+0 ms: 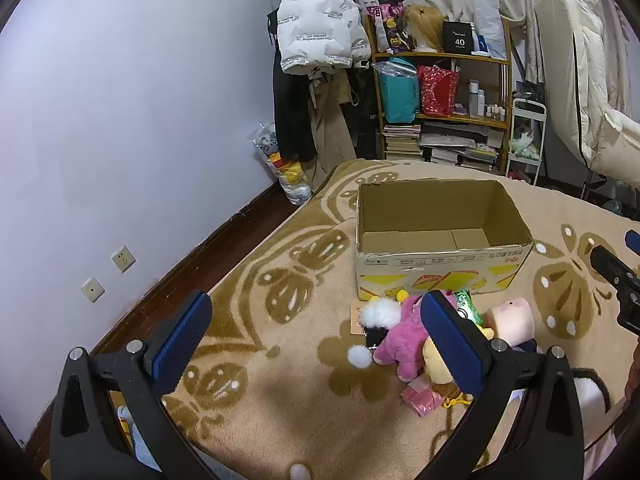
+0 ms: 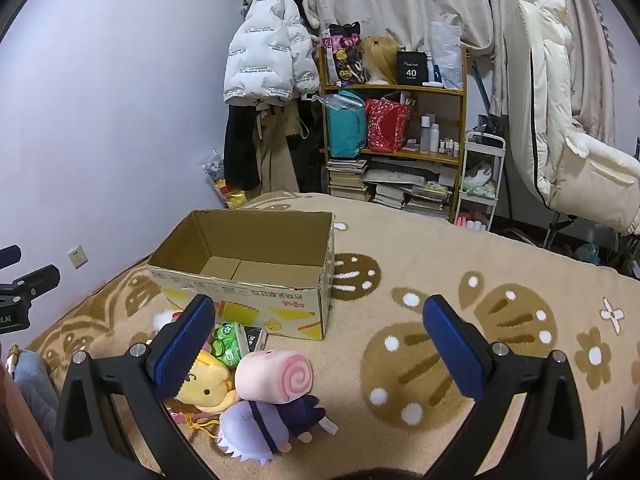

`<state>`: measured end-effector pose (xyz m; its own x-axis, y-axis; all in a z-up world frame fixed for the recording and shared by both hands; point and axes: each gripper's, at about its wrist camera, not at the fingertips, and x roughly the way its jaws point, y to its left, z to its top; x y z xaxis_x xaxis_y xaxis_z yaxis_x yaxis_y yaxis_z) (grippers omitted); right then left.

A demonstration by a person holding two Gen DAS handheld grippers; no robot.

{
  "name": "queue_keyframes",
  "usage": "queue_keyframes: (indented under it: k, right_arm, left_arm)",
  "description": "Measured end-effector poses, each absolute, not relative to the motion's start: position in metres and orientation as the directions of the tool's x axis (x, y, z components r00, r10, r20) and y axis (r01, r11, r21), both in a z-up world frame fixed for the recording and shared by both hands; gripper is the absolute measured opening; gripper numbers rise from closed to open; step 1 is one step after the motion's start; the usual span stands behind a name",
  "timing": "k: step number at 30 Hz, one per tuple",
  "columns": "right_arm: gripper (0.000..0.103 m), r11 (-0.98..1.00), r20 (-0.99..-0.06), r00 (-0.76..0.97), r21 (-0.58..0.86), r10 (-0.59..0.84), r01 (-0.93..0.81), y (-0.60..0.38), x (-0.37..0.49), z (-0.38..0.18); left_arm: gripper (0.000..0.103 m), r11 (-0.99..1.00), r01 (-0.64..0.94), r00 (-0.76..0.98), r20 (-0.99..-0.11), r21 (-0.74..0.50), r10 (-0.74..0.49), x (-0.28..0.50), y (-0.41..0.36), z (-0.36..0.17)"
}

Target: Organize soft objects

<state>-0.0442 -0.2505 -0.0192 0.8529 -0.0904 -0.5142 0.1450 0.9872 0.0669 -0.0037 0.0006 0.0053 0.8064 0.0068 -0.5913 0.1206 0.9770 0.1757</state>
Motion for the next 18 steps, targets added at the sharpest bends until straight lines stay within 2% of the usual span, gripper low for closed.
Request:
queue_keyframes:
  k: [18]
  right_arm:
    - [0.103, 0.987, -0.515, 0.853, 0.070, -0.088, 0.145, -0.2504, -0.0445, -0.0186]
  left_arm:
    - [0.103, 0.977, 0.123, 0.805, -0.594, 0.172, 0.003, -0.0023, 0.0028, 0.0047]
